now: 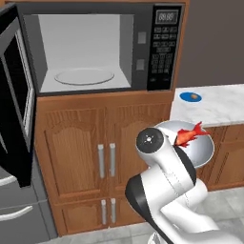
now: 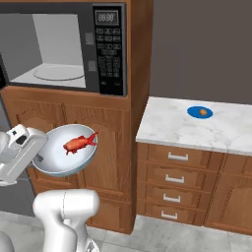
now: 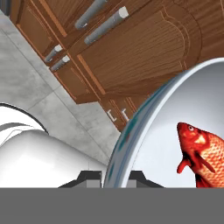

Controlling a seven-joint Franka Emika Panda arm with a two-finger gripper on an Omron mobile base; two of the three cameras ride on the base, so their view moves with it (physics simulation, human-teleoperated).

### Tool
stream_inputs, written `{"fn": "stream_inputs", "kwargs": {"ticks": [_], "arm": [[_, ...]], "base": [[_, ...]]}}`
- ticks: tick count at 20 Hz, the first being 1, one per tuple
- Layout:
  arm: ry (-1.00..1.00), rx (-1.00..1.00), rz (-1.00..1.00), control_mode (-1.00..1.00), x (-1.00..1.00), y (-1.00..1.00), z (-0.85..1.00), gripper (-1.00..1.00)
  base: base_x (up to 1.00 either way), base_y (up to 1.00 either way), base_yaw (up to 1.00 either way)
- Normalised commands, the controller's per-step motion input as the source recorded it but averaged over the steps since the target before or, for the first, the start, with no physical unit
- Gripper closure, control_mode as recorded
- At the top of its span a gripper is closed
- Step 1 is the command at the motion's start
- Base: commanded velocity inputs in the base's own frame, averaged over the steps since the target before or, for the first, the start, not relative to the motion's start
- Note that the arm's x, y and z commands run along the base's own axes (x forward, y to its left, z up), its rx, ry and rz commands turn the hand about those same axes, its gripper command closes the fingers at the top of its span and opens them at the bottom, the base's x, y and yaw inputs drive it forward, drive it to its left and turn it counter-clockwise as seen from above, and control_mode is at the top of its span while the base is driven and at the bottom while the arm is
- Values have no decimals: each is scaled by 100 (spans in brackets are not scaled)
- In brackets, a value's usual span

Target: Remove the tangerine from the bowl and place it on the small plate. Then place the bowl with only the fish in the microwave, close the door, and press the start button to microwave the fish.

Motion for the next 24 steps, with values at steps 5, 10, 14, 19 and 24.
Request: {"fn": "stream_inputs", "kwargs": {"ticks": [5,10,14,19,24], "arm": [[0,0,0,100,0,0,0,100],[0,0,0,100,0,0,0,100],[0,0,0,100,0,0,0,100],[0,0,0,100,0,0,0,100],[0,0,0,100,0,0,0,100]], "base": [[49,50,0],[41,15,0],[24,36,0],[37,25,0],[46,37,0]]}}
